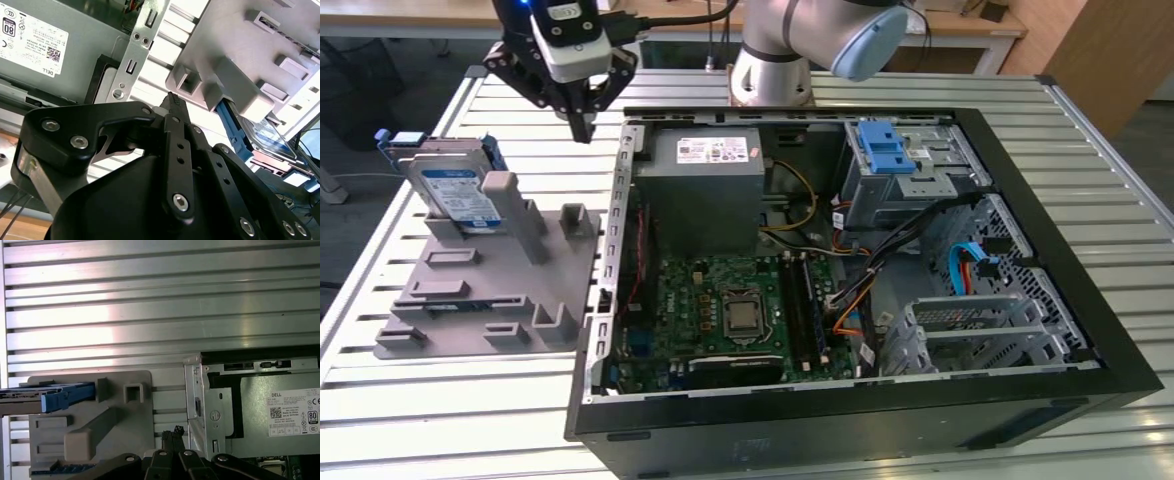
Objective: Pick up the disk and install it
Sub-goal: 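Reach for the disk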
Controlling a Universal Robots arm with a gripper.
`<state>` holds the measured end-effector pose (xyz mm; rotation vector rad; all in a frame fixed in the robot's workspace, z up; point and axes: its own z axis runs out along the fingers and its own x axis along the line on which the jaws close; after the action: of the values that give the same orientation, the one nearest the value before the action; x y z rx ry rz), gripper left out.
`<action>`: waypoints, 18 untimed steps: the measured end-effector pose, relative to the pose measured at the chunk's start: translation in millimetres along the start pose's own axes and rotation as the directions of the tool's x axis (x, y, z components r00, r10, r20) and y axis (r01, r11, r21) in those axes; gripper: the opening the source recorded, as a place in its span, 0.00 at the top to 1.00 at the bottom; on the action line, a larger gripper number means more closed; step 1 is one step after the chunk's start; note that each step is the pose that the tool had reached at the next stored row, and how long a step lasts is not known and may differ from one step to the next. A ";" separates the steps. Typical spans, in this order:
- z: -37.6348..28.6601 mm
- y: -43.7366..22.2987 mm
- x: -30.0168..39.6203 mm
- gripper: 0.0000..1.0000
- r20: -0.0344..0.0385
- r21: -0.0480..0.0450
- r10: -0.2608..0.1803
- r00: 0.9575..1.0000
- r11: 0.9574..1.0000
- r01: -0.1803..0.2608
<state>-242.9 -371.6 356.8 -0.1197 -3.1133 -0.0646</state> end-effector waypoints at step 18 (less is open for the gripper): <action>2.6 1.7 4.6 0.89 0.000 0.000 0.000 1.000 1.000 0.000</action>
<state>-247.5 -369.5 354.5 -0.1197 -3.1133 -0.0645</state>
